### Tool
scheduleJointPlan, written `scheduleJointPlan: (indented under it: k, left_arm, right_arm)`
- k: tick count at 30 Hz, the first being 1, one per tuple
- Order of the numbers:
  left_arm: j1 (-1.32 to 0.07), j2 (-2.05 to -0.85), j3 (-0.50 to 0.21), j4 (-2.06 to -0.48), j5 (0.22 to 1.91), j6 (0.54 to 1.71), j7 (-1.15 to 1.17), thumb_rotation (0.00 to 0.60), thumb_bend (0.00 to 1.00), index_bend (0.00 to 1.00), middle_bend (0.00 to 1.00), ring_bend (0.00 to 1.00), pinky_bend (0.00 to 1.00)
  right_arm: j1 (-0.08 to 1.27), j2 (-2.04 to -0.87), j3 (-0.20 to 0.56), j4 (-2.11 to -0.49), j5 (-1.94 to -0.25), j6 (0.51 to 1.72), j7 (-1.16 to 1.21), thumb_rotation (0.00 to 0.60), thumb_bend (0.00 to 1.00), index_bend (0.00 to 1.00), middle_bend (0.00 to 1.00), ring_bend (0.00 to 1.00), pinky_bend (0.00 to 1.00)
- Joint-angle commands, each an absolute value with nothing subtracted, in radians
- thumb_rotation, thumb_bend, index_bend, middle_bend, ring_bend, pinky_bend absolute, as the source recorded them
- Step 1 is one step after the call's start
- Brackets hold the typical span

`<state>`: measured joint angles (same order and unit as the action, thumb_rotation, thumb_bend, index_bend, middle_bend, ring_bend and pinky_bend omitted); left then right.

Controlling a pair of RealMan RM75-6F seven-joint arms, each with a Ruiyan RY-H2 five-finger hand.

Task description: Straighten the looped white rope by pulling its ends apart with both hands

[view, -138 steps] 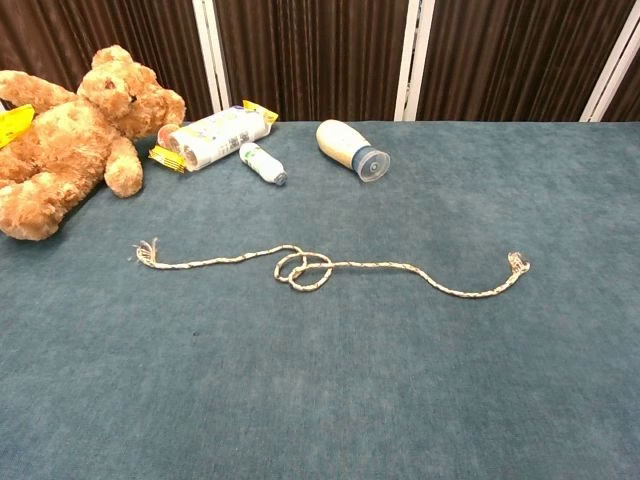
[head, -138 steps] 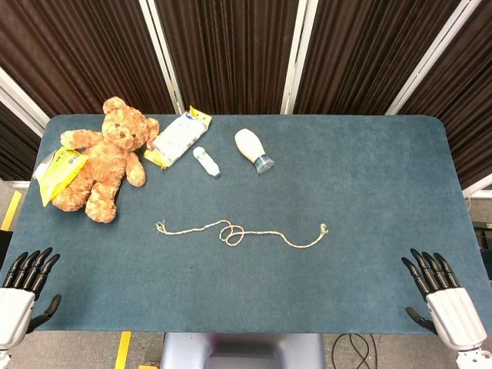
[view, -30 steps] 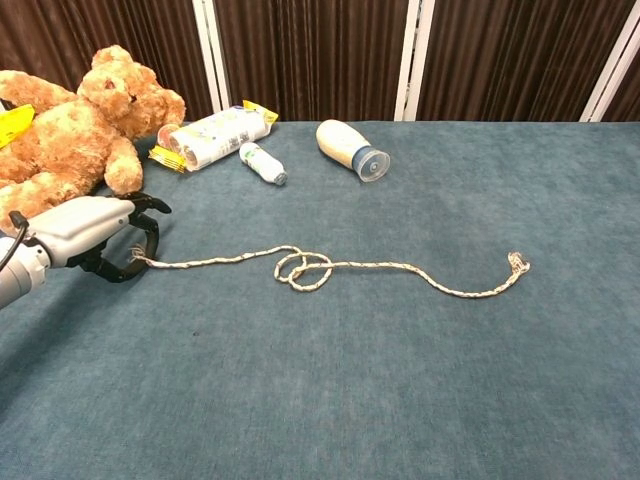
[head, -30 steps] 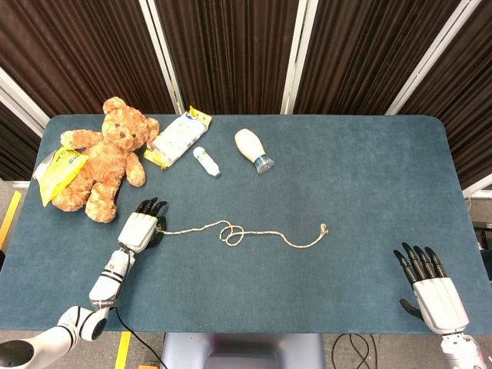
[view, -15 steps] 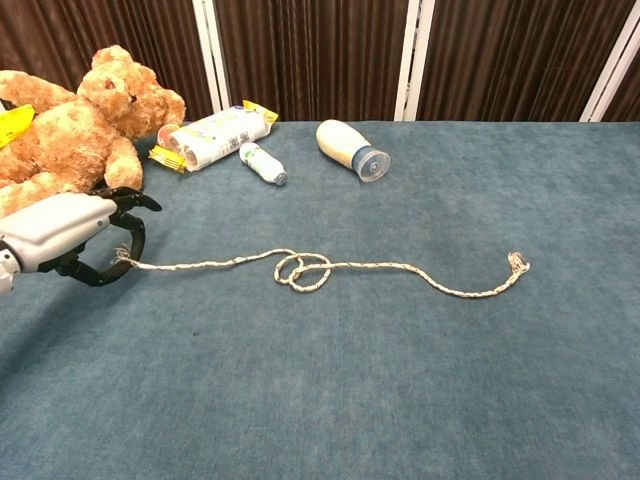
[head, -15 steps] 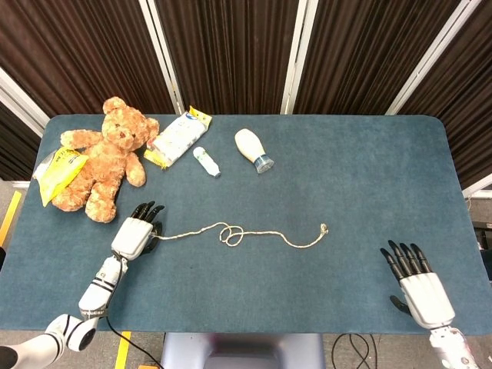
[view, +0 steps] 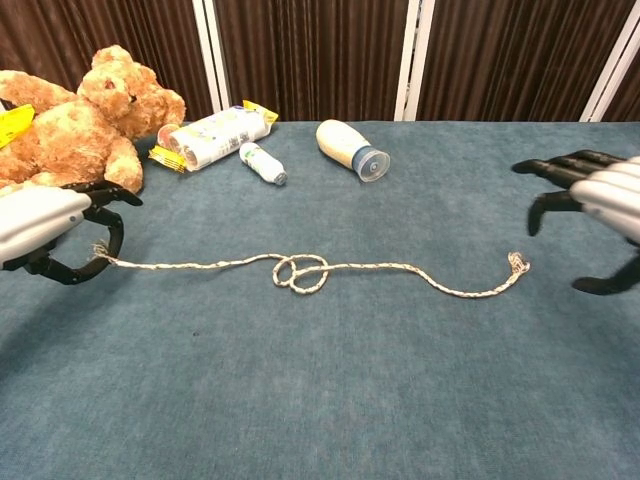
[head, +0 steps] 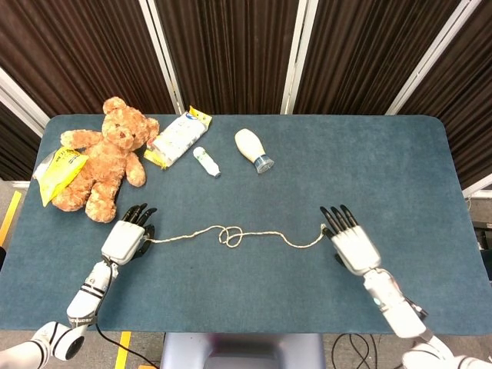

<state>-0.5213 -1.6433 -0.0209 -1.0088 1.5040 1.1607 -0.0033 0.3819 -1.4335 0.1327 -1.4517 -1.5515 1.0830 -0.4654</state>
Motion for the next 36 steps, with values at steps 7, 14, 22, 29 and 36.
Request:
scheduleJointPlan:
  k: [7,14,22,29,36]
  left_arm:
    - [-0.522,-1.641,-0.023,-0.996,1.505,1.156,-0.015,0.6,0.47,0.61,0.12,0.0,0.12]
    - [-0.525,-1.642,-0.026,-0.982,1.503,1.148,-0.028,0.6,0.47,0.61,0.12,0.0,0.12]
    - [-0.528,-1.646,-0.031,-0.968,1.5,1.143,-0.033,0.6,0.47,0.61,0.12,0.0,0.12]
    - [-0.531,-1.646,-0.035,-0.964,1.495,1.137,-0.036,0.6,0.47,0.61,0.12,0.0,0.12]
    - [-0.531,-1.643,-0.036,-0.964,1.494,1.135,-0.041,0.6,0.47,0.61,0.12,0.0,0.12]
  right_arm:
    - [0.501,-1.559,0.201,-1.343,-1.378,0.974,-0.667,0.6,0.32,0.5,0.0,0.0,0.0]
    - [0.541,-1.594,0.203,-1.271,-1.293,0.937,-0.72,0.6,0.33,0.53,0.0,0.0,0.0]
    - [0.575,-1.63,0.181,-1.211,-1.239,0.908,-0.735,0.6,0.33,0.55,0.0,0.0,0.0]
    - [0.591,-1.646,0.159,-1.19,-1.223,0.908,-0.729,0.6,0.39,0.58,0.0,0.0,0.0]
    - [0.602,-1.648,0.144,-1.187,-1.203,0.912,-0.739,0.6,0.42,0.61,0.0,0.0,0.0]
